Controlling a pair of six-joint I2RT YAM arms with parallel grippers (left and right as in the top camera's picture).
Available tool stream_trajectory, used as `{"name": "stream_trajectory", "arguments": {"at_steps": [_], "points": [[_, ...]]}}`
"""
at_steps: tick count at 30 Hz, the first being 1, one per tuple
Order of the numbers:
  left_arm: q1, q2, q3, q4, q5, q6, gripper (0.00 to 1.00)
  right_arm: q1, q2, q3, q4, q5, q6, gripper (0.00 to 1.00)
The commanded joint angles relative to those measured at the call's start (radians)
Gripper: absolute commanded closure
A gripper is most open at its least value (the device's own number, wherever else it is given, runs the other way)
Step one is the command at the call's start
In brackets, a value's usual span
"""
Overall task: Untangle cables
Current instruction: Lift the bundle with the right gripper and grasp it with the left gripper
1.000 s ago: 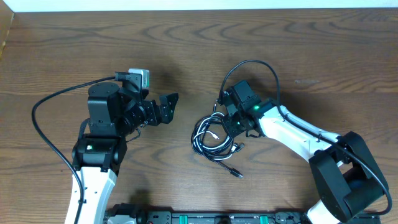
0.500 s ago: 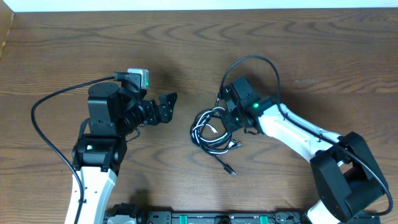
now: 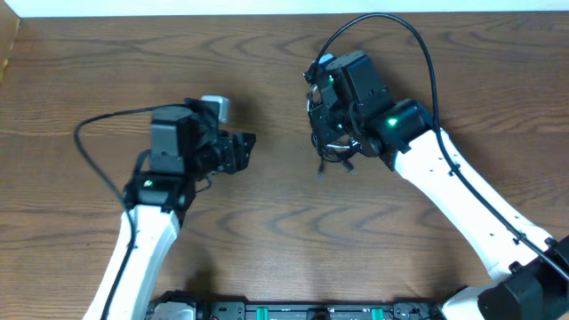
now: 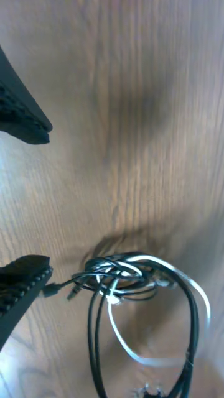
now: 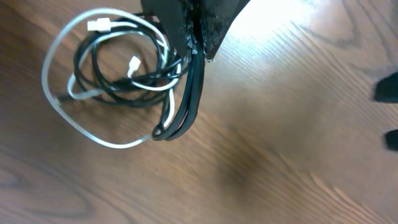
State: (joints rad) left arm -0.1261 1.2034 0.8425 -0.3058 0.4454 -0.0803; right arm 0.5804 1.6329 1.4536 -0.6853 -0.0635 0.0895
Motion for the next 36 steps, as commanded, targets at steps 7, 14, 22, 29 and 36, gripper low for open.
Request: {"name": "stream_trajectory", "arguments": {"at_steps": [7, 14, 22, 29, 36], "points": [[-0.15, 0.194, 0.012, 0.162, -0.002, 0.047, 0.37, 0.031, -0.036, 0.041, -0.027, 0.038, -0.02, 0.99], [-0.213, 0.275, 0.012, 0.225, -0.001, 0.047, 0.42, 0.033, -0.14, 0.055, -0.045, 0.285, 0.009, 0.99], [-0.293, 0.278, 0.012, 0.268, -0.001, 0.046, 0.02, 0.031, -0.189, 0.055, -0.076, 0.424, 0.022, 0.99], [-0.384, 0.28, 0.012, 0.381, -0.002, 0.047, 0.0, 0.031, -0.188, 0.055, -0.081, 0.417, 0.022, 0.99], [-0.419, 0.293, 0.012, 0.391, -0.034, 0.047, 0.0, 0.031, -0.188, 0.055, -0.089, 0.416, 0.022, 0.99]]}}
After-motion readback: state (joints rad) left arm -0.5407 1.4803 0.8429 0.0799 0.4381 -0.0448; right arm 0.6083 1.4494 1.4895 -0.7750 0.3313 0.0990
